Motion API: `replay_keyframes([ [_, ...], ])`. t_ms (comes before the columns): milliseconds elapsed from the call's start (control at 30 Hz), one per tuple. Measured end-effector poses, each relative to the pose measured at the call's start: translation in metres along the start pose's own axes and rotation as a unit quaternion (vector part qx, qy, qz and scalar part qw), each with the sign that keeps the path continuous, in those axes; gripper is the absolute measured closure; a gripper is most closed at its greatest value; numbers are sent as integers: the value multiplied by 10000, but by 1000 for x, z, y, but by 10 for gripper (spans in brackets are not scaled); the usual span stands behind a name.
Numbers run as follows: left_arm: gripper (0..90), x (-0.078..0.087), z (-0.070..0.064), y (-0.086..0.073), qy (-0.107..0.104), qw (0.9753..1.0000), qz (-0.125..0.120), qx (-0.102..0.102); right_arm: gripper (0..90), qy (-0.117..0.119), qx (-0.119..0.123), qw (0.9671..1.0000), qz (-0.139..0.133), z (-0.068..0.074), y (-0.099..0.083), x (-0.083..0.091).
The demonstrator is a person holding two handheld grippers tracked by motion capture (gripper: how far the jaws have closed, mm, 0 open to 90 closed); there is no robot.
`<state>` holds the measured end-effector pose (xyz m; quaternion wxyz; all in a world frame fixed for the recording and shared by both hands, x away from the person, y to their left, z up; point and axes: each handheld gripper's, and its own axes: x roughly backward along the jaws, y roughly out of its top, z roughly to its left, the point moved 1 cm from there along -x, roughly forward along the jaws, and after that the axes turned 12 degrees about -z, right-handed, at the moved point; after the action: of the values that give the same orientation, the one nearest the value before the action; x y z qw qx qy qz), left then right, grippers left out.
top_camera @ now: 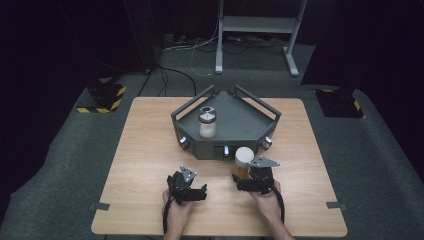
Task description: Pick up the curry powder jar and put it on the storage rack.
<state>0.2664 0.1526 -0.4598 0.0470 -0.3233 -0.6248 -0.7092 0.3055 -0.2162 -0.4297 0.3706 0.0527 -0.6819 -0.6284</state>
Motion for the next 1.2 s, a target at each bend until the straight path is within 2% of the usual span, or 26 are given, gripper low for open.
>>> replay_keyframes([
  [533,57,0,0,0,-4,10000,-4,-3,170,-138,-4,9997,-209,5,12,-10],
  [1200,57,0,0,0,-5,10000,-7,-3,261,-168,42,9992,-369,8,13,-11],
])
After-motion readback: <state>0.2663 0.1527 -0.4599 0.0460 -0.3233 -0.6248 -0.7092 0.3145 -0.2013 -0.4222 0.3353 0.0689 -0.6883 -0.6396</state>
